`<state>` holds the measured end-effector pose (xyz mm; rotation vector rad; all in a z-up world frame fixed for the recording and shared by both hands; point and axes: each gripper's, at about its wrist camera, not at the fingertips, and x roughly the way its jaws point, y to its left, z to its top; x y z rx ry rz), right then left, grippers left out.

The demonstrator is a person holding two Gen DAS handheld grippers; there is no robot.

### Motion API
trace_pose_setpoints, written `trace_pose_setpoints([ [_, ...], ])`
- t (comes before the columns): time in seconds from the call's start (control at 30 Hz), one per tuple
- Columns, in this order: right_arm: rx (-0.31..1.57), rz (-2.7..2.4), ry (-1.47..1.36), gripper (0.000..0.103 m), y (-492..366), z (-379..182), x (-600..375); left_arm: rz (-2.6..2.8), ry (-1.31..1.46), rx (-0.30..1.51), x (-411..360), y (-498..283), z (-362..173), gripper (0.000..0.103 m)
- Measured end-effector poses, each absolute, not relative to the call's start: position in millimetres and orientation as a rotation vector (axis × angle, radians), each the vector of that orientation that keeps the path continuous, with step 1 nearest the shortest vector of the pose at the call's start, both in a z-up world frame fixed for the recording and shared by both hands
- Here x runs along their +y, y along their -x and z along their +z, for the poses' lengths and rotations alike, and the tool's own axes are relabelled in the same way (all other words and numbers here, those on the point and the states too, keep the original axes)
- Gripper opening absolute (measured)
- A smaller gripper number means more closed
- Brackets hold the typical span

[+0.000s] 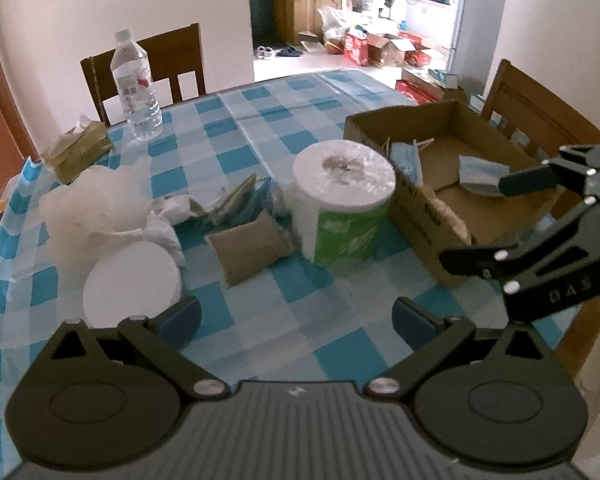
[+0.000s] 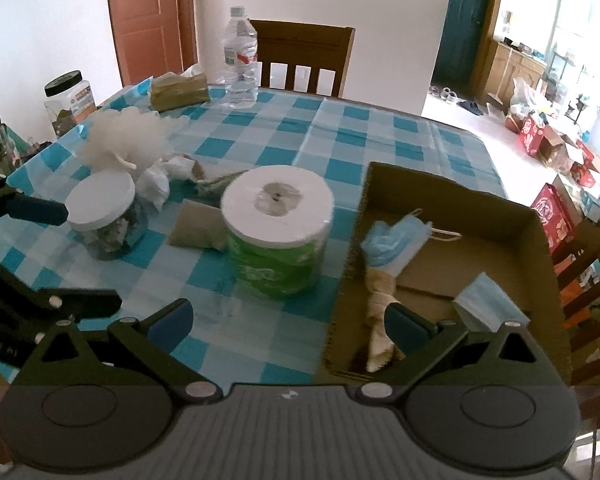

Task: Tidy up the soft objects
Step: 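Move the left gripper over the white mesh bath pouf on the table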

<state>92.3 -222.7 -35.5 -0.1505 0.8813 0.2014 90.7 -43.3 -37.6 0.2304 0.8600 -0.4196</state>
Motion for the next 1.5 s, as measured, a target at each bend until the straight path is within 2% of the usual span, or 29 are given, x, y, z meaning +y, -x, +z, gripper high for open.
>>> trace_pose_setpoints([
  [0.53,0.929,0.15,0.178,0.103,-107.2,-50.0,-123.1,-0.49,-0.265,0.867,47.9,-108.5,-46.5,0.101],
  [1.0,0.928,0.263,0.229,0.103,-141.8,-54.7,-96.9,-0.332,-0.204,0.895,87.6,-136.5,-47.7,0.101],
  [1.5,0.889,0.384,0.261,0.103,-181.5,-57.9,-93.6,-0.175,-0.156,0.854,102.4,-230.7,-31.4,0.102],
])
